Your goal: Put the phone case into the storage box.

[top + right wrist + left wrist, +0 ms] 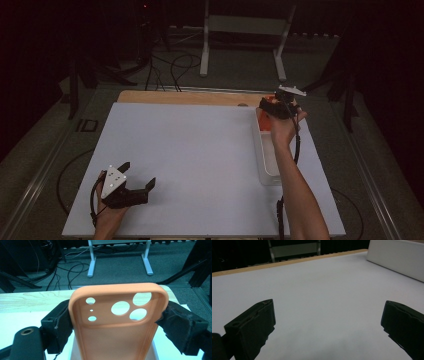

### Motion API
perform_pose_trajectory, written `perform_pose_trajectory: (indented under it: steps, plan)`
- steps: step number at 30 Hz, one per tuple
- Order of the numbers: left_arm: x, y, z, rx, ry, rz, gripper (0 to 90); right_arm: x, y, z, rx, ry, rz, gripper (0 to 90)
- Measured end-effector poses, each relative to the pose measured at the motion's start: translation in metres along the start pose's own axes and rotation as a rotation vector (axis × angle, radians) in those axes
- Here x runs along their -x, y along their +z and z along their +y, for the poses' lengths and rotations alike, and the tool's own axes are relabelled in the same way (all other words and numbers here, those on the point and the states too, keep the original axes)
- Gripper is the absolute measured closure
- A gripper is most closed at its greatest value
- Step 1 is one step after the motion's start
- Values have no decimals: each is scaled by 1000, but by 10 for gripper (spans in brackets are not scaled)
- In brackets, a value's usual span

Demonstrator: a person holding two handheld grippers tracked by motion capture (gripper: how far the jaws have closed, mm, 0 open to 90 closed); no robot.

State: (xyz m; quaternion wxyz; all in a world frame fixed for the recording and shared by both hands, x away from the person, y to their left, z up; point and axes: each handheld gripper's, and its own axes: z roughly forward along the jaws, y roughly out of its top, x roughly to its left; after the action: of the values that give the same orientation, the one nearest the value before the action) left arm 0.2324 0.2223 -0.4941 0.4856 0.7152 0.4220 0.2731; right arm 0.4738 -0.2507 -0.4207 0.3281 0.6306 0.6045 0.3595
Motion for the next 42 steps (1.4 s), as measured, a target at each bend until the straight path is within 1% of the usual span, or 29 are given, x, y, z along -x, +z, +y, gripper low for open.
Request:
perform_pose_trajectory:
  steps: [23,26,35,42]
  plan:
    - [1,0,0,0,3,-2,3,-3,7,-5,-18,-19,-5,162]
    - [1,0,0,0,3,-3,3,-5,10,-7,-32,-22,-10,162]
    - [0,-1,0,5,-1,-2,3,-6,15,-10,-46,-38,-17,162]
    - [0,-1,0,4,-1,-2,3,-6,16,-9,-41,-45,-22,162]
